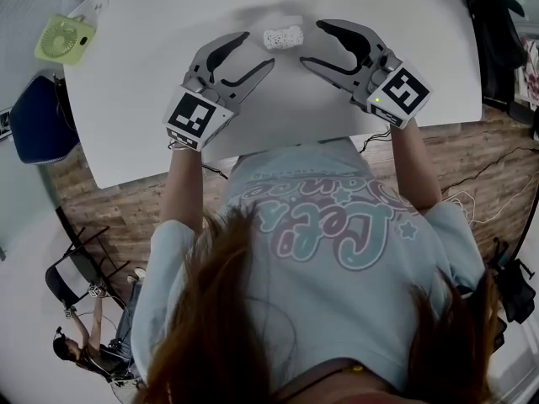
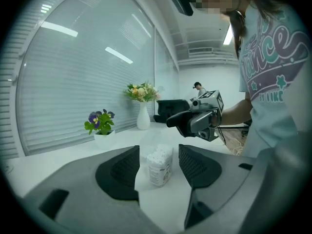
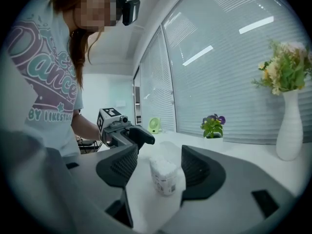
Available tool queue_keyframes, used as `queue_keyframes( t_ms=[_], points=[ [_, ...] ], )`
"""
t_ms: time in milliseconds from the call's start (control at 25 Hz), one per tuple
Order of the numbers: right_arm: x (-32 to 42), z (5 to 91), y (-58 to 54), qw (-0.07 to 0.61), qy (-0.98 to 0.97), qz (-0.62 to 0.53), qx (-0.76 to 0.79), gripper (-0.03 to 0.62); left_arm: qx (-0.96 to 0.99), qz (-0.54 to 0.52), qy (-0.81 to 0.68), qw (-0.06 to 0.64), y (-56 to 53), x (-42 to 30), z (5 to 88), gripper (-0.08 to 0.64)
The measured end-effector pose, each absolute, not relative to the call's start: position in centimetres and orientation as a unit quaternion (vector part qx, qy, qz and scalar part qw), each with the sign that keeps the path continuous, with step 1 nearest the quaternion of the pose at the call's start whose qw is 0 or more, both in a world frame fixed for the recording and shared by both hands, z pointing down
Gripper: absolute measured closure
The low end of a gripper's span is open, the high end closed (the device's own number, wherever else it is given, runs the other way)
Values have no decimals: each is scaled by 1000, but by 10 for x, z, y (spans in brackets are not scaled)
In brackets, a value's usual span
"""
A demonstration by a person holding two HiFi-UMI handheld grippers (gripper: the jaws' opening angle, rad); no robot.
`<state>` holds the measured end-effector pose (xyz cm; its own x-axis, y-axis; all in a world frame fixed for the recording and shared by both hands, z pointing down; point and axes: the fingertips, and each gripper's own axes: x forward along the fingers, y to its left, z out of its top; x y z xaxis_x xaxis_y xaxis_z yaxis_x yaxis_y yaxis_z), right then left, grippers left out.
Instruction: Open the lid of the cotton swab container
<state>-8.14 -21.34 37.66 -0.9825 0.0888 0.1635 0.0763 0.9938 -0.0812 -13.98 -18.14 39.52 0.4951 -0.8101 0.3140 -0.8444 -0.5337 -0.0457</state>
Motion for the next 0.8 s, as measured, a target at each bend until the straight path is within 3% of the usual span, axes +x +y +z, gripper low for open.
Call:
queue_keyframes(
  t_ms=[480, 800],
  points=[
    [-67, 347, -214, 50, -999, 10, 16, 328, 847, 85, -524, 22, -169, -132, 352, 337],
    [-62, 338, -207, 37, -999, 13, 25, 399, 836, 65, -545, 20, -166, -134, 340, 412]
  ],
)
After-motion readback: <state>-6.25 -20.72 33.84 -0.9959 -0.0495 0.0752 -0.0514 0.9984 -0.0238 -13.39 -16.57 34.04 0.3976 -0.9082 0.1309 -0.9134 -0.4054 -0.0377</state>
